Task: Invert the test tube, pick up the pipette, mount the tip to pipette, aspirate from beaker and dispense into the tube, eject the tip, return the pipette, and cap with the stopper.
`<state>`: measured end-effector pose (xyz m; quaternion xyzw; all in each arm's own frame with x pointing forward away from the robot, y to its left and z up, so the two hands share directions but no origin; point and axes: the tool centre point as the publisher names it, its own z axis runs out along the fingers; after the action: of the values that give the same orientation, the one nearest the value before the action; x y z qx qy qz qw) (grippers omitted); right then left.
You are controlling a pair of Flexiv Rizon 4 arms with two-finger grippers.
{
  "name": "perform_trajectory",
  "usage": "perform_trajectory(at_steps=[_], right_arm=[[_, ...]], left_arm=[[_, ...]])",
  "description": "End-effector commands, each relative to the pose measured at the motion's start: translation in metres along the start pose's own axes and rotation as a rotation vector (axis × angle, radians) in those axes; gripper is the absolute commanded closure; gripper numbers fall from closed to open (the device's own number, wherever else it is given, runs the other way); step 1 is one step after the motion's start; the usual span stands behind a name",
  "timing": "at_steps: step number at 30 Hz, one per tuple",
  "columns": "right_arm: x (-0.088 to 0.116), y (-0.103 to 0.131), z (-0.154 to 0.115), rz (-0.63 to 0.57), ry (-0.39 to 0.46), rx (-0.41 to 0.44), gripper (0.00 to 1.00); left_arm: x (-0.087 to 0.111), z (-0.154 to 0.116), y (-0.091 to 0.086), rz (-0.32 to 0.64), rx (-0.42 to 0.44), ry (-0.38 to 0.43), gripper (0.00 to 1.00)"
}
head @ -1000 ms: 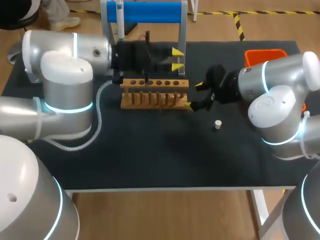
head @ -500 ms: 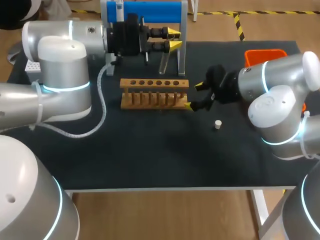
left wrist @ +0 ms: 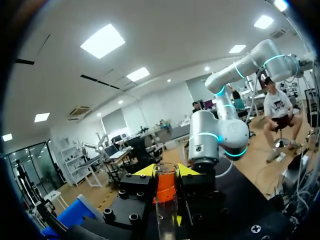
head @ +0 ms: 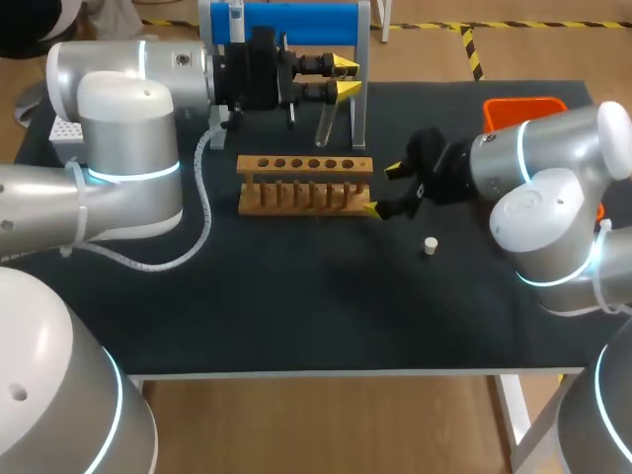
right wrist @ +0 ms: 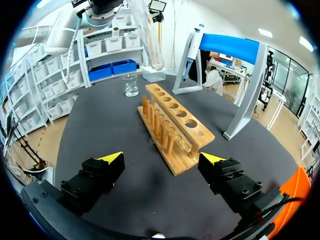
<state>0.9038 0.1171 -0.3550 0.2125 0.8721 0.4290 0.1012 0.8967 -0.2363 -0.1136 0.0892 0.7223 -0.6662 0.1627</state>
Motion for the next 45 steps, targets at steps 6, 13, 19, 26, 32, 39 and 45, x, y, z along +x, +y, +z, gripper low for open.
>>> perform_trajectory(at_steps=[6,13,19,26,32,39,45], right_arm=[[0.0,0.0,0.0,0.0,0.001,-0.001,0.0],[0.0,0.0,0.0,0.0,0.001,-0.001,0.0],[0.0,0.0,0.0,0.0,0.001,-0.001,0.0],[0.0,0.0,0.0,0.0,0.001,-0.001,0.0],[0.0,0.0,0.0,0.0,0.001,-0.001,0.0],[0.0,0.0,0.0,0.0,0.001,-0.001,0.0],[0.0,0.0,0.0,0.0,0.001,-0.001,0.0]], left_arm=[[-0.005,0.0,0.004,-0.08,0.047,0.009,1.0],[-0.012,-0.004,0.005,-0.133,0.123,-0.041,1.0],[-0.013,-0.002,0.011,-0.206,0.101,-0.026,1.0],[-0.019,0.002,0.016,-0.239,0.074,-0.034,1.0],[-0.023,0.007,0.026,-0.283,0.091,-0.031,1.0],[-0.032,0.006,0.032,-0.306,0.112,-0.026,1.0],[-0.038,0.003,0.037,-0.359,0.126,-0.011,1.0]])
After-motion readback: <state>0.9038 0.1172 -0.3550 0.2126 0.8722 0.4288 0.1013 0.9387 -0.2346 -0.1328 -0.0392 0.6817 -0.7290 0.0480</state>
